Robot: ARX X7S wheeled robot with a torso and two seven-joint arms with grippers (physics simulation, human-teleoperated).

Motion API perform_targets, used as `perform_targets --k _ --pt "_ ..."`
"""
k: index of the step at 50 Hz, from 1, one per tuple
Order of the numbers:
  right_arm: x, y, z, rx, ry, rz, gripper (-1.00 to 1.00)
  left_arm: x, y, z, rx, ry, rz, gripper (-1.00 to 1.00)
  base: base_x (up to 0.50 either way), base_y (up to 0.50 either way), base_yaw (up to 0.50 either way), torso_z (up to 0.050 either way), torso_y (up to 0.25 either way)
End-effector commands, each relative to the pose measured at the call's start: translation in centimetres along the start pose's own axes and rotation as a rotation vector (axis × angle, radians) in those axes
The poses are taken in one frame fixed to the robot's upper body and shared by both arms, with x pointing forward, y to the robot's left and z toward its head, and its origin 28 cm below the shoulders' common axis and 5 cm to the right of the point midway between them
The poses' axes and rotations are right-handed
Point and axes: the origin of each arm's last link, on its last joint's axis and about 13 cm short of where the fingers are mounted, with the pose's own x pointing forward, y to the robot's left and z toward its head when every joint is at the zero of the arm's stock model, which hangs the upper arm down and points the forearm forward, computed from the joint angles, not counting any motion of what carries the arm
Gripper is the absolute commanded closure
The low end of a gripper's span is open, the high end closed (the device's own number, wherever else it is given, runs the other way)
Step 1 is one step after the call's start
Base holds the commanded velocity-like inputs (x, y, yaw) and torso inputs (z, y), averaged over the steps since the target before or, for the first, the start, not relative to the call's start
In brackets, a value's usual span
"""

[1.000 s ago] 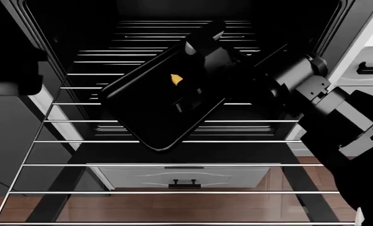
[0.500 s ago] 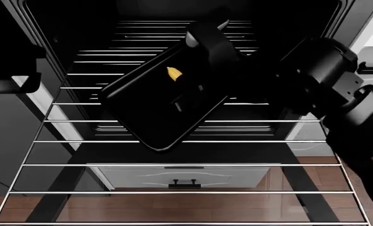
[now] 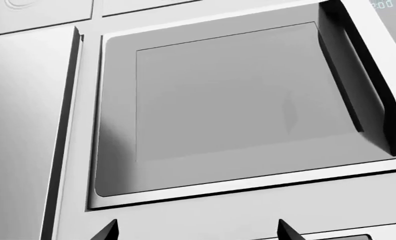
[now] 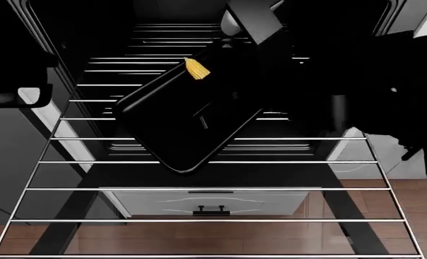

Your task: Pick the corn from the top rack in the oven and place it on the plate on the counter.

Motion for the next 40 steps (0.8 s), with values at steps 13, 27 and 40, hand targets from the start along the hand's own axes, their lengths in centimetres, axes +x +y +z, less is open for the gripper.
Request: perform_targets --k 13,27,40 --pt "-4.2 2.6 1.7 -0.053 -0.111 -0.004 1.0 0.0 -0.1 0.0 -0.003 -0.005 -0.004 -1.0 0.0 0.0 0.0 0.0 0.0" --pt "-4.7 3.1 1.8 -0.058 -0.133 -0.002 1.0 -0.1 -0.2 0.0 -0.033 0.022 0.001 -1.0 0.0 0.0 0.0 0.0 0.0" --pt "-4.6 3.0 1.8 -0.055 -0.138 -0.003 1.0 -0.1 -0.3 0.1 -0.041 0.035 -0.003 -1.0 0.0 0.0 0.0 0.0 0.25"
